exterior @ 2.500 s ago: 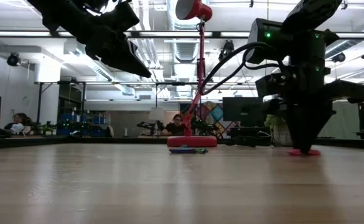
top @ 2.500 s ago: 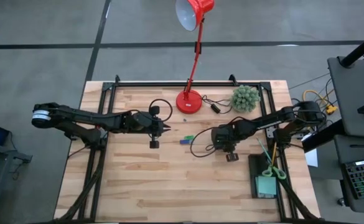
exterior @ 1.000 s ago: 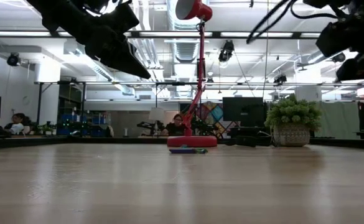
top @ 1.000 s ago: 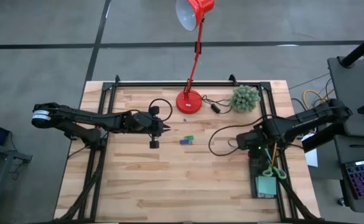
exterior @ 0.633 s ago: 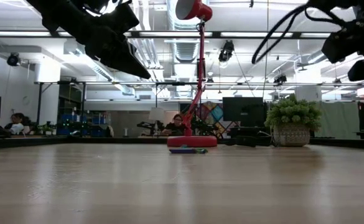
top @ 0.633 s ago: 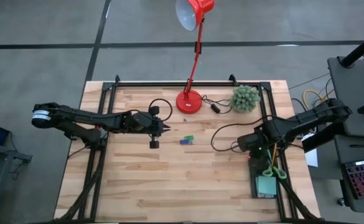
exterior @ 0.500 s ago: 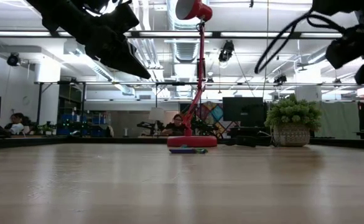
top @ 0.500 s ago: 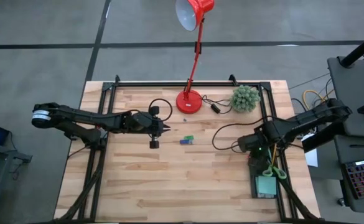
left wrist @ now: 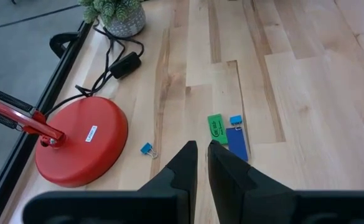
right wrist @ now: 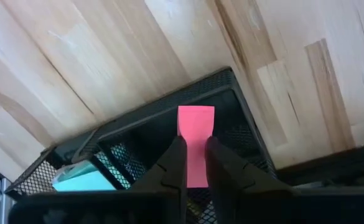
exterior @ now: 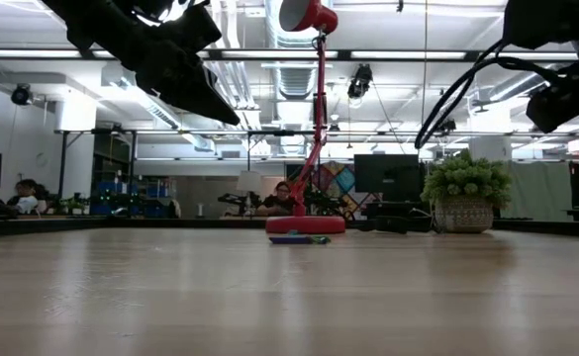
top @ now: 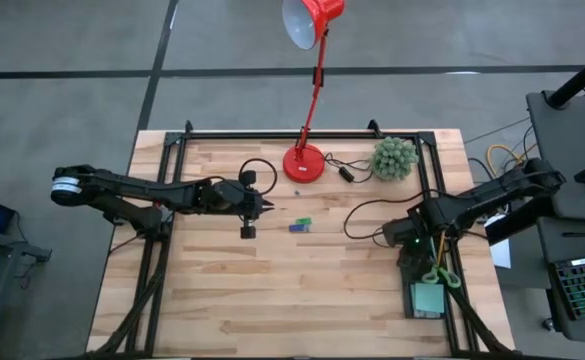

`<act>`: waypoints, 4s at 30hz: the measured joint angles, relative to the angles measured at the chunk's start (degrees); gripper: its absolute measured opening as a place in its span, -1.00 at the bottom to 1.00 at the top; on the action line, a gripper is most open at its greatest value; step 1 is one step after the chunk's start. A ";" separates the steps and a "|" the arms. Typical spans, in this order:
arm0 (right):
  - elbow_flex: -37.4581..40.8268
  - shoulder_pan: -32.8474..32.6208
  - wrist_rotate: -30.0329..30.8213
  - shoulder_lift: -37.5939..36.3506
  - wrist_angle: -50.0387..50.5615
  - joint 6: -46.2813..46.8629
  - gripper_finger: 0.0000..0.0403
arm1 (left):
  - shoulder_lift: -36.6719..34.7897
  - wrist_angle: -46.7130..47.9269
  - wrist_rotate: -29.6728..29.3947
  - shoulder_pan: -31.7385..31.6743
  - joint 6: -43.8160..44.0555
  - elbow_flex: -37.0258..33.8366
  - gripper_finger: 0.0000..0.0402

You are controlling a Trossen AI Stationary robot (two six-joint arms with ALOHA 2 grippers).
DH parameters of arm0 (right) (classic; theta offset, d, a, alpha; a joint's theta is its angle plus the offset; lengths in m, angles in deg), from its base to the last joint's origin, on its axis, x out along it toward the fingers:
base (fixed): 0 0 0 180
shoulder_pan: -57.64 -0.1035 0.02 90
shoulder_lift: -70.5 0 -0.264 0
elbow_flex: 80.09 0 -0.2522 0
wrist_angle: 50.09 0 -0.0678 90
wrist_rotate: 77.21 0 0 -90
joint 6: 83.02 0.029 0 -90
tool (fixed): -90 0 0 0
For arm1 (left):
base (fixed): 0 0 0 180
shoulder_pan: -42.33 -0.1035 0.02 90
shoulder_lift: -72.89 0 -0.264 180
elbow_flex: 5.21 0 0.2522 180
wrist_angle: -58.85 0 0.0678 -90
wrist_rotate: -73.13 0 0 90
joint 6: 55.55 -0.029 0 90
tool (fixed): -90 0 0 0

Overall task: Pick and place office supplies into organizer
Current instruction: Put the pink eraser into the black desk organizer, then put the bottom blue binder clip into the black desk organizer

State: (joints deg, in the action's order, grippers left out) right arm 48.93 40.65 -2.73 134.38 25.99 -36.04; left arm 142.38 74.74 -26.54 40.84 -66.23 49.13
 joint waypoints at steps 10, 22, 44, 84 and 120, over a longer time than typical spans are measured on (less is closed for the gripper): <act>0.63 0.00 -0.03 0.00 0.13 1.07 -0.81 | 0.00 0.02 0.00 0.00 -0.02 0.00 -0.89; 0.65 0.02 -0.01 0.00 0.15 1.07 -0.53 | 0.00 0.09 0.01 0.00 -0.02 0.00 -0.89; -4.74 0.02 8.34 0.00 -0.91 3.68 -0.24 | 0.00 0.09 0.02 0.04 -0.02 0.00 -0.89; -0.89 0.00 1.57 0.00 2.13 14.60 -0.84 | 0.00 -0.40 0.50 0.11 1.44 -3.74 -0.89; -3.95 0.09 15.66 0.03 -6.04 0.65 -0.85 | 0.00 -1.79 0.39 0.11 1.38 -3.74 -0.89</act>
State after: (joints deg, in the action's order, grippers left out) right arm 44.98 40.74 12.93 134.40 19.96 -35.40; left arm 142.38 72.95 -26.15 40.94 -64.85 45.39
